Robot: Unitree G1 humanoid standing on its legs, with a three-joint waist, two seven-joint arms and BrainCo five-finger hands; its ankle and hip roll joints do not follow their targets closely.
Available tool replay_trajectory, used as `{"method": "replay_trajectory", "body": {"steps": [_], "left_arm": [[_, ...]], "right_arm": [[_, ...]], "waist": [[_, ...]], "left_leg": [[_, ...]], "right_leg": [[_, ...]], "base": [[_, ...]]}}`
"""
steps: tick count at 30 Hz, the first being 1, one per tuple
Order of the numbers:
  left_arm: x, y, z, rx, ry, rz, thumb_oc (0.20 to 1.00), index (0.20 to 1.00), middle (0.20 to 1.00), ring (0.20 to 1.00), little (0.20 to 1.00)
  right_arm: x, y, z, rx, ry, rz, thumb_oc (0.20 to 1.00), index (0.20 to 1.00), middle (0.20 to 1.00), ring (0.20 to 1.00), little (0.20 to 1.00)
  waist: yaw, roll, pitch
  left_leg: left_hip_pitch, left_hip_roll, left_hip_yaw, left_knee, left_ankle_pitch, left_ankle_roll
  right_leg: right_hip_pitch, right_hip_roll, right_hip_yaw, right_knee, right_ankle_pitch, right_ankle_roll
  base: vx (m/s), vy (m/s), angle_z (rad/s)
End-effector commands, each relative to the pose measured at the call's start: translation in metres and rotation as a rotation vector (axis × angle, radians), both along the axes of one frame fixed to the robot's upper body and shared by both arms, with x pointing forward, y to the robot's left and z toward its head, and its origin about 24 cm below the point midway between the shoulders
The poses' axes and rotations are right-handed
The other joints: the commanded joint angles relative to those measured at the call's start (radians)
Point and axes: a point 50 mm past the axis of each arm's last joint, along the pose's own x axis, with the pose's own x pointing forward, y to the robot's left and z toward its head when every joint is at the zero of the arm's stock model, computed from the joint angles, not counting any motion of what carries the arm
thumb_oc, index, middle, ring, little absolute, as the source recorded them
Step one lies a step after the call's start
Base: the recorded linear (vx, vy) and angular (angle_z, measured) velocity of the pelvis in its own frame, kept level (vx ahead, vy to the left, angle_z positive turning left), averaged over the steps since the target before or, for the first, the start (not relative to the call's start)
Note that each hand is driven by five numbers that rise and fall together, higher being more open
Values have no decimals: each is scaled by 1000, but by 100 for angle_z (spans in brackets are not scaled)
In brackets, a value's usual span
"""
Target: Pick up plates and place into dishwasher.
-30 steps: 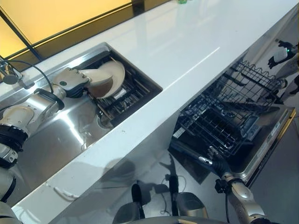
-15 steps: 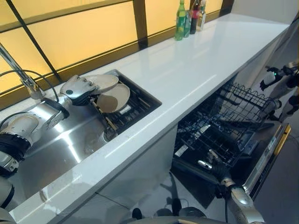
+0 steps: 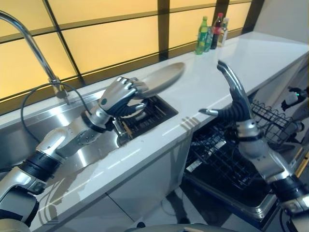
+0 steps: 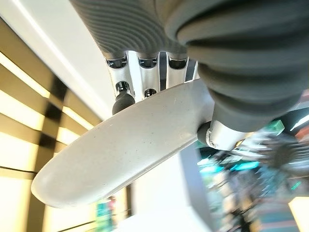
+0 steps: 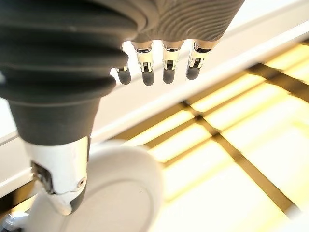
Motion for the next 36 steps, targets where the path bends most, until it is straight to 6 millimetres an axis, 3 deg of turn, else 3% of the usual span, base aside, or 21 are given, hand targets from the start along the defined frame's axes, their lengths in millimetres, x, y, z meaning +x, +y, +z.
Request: {"method": "replay_trajectory", "body": {"steps": [1,11,19,20,24,36], "left_arm": [[2,-17,49,-80,-77,-107,200,200,200,200,200],[-2,-48,60,-57,-47,-271,200,200,200,200,200],[-6,-59,61,35,-32,-333,200,200,200,200,200],[-7,-59,61,43,-38,-337,200,200,200,200,200],[-7,-55,64,50,-44,-335,200,200,200,200,200],[0,-42,58,70,-50,-239,200,200,200,200,200]], "right_arm": [[1,10,43,-101,-167,16,1000,1000,1000,1000,1000],[25,27,56,-293,-88,18,1000,1000,1000,1000,1000],[42,29,62,-425,-20,-24,1000,1000,1000,1000,1000],[43,30,64,-441,4,-2,200,200,200,200,200],[46,28,69,-411,121,62,200,200,200,200,200],[44,10,56,-320,188,78,200,200,200,200,200]], "waist": [[19,-5,16],[37,-26,-7],[51,-34,-17],[53,-35,-18],[58,-39,-24],[44,-36,-28]], "left_leg": [[19,-126,-3,35,-188,72],[26,-127,-14,30,-188,71],[29,-129,-23,27,-185,72],[29,-129,-23,26,-184,72],[28,-129,-27,24,-181,70],[35,-125,-20,21,-183,73]], "right_leg": [[33,19,-20,24,-158,69],[44,18,-35,19,-157,68],[48,16,-45,16,-155,68],[49,16,-46,16,-154,68],[50,17,-49,14,-153,67],[52,20,-36,13,-151,67]], "base": [[38,-44,14],[3,-19,4],[1,-8,3],[0,0,0],[9,-3,2],[17,-2,2]]}}
